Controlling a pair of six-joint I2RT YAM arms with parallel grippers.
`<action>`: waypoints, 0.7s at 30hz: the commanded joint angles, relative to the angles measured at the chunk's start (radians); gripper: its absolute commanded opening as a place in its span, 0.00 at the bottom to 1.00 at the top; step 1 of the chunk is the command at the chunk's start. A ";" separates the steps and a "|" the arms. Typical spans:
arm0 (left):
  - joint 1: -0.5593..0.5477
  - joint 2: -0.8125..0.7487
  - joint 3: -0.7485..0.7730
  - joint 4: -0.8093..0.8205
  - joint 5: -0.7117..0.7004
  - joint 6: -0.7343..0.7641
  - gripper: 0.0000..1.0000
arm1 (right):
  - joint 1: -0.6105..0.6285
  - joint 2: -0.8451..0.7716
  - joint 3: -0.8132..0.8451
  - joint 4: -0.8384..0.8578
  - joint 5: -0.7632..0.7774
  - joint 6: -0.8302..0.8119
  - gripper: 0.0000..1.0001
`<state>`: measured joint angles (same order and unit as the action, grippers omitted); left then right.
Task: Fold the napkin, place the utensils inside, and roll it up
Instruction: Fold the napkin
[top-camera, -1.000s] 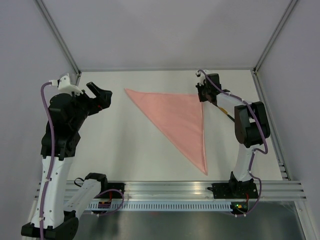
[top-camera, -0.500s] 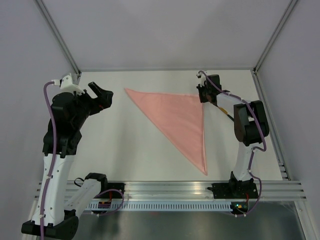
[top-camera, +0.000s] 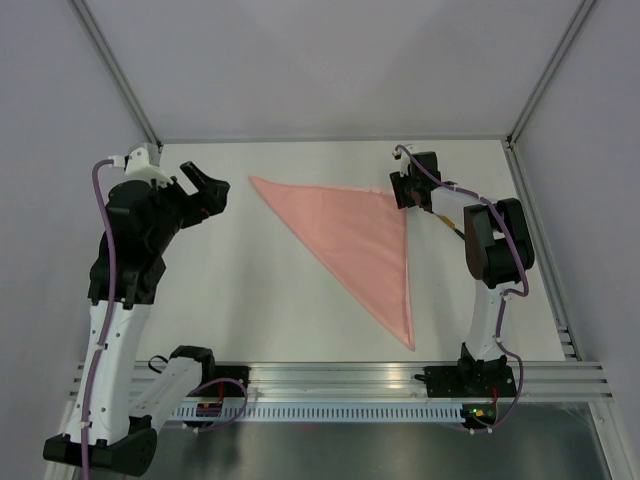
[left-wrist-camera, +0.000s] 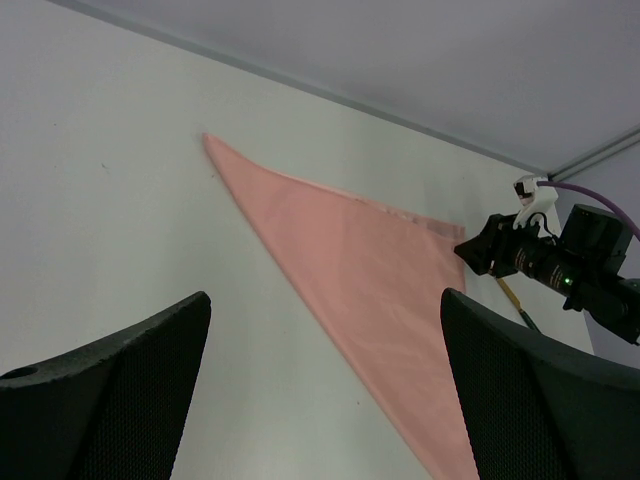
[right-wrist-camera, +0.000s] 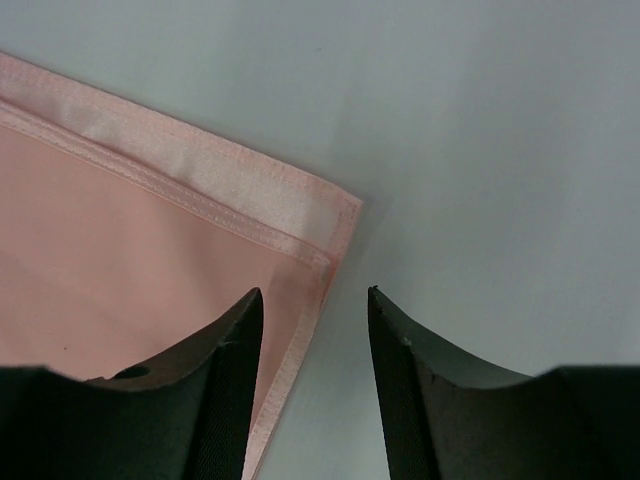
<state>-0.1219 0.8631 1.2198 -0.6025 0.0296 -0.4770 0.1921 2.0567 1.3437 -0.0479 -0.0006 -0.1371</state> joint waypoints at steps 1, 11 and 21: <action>0.004 0.017 0.029 0.029 0.035 -0.043 1.00 | -0.005 0.003 0.048 0.020 0.054 -0.016 0.53; 0.002 0.065 0.049 0.014 0.041 -0.037 1.00 | -0.005 -0.001 0.060 0.022 0.129 -0.024 0.58; 0.004 0.105 0.109 -0.003 0.056 -0.040 0.99 | -0.003 -0.004 0.077 0.011 0.208 -0.044 0.62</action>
<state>-0.1219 0.9646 1.2774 -0.6041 0.0425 -0.4770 0.1921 2.0583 1.3846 -0.0441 0.1448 -0.1612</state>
